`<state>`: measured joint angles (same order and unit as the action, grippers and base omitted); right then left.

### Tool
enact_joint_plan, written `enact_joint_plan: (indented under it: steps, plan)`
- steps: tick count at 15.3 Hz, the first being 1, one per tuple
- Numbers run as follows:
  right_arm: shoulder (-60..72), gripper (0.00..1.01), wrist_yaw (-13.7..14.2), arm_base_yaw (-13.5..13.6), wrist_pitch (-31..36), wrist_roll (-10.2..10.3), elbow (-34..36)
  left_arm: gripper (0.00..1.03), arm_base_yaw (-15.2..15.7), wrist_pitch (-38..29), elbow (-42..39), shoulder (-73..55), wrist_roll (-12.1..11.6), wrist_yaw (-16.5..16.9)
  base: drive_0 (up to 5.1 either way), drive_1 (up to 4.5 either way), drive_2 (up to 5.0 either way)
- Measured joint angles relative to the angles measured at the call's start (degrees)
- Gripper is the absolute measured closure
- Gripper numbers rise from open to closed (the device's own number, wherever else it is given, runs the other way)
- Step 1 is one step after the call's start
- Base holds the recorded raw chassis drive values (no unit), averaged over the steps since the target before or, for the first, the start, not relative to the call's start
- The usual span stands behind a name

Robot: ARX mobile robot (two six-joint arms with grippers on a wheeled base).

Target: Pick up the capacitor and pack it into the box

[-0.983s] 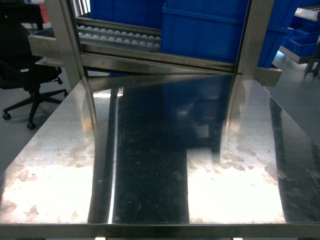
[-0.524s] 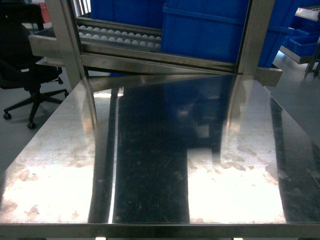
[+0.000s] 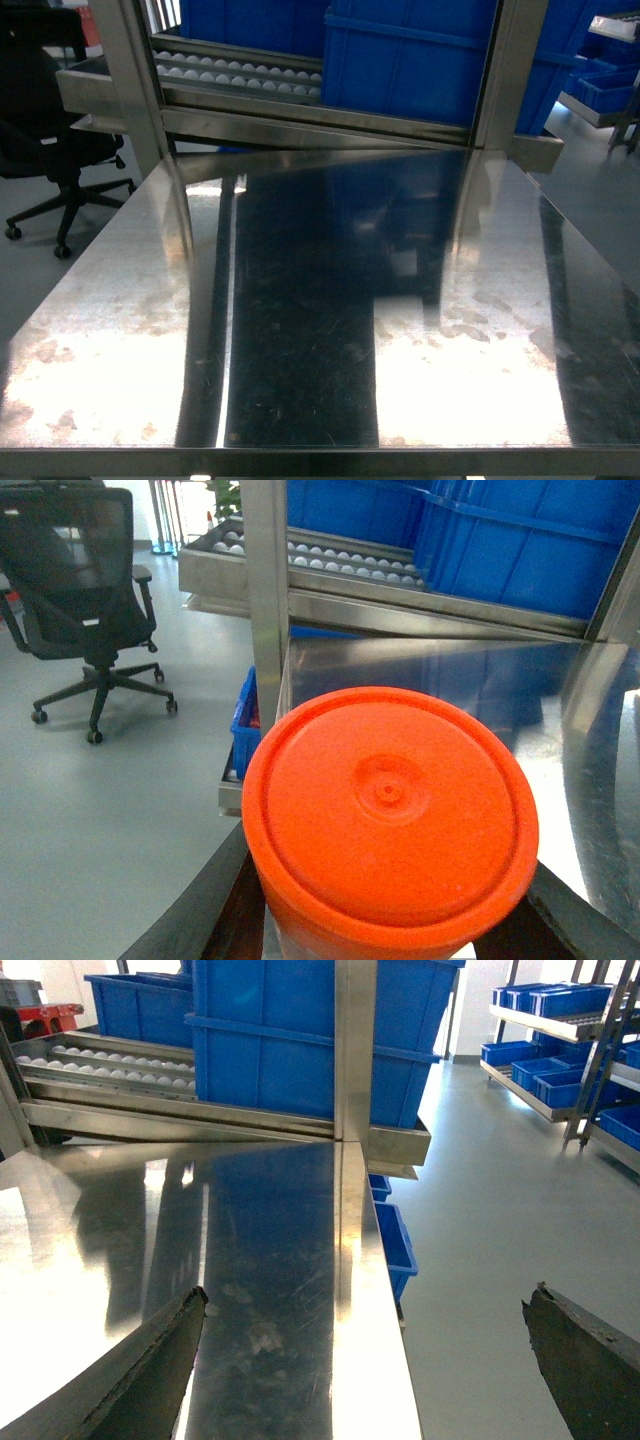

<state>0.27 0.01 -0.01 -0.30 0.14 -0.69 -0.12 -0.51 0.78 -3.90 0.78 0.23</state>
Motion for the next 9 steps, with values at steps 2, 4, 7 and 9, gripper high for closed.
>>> enact_joint_plan:
  steps: [2, 4, 7, 9]
  plan:
    - [0.0, 0.03, 0.0, 0.0, 0.0, 0.0, 0.0, 0.58, 0.0, 1.2, 0.0, 3.3, -0.2, -0.2, 0.0, 0.00, 0.0]
    - [0.0, 0.03, 0.0, 0.0, 0.0, 0.0, 0.0, 0.58, 0.0, 0.7, 0.0, 3.3, -0.2, -0.2, 0.0, 0.00, 0.0]
    - [0.0, 0.03, 0.0, 0.0, 0.0, 0.0, 0.0, 0.58, 0.0, 0.9, 0.0, 3.3, -0.2, -0.2, 0.0, 0.00, 0.0]
    - [0.0, 0.03, 0.0, 0.0, 0.0, 0.0, 0.0, 0.58, 0.0, 0.9, 0.0, 3.3, -0.2, -0.2, 0.0, 0.00, 0.0]
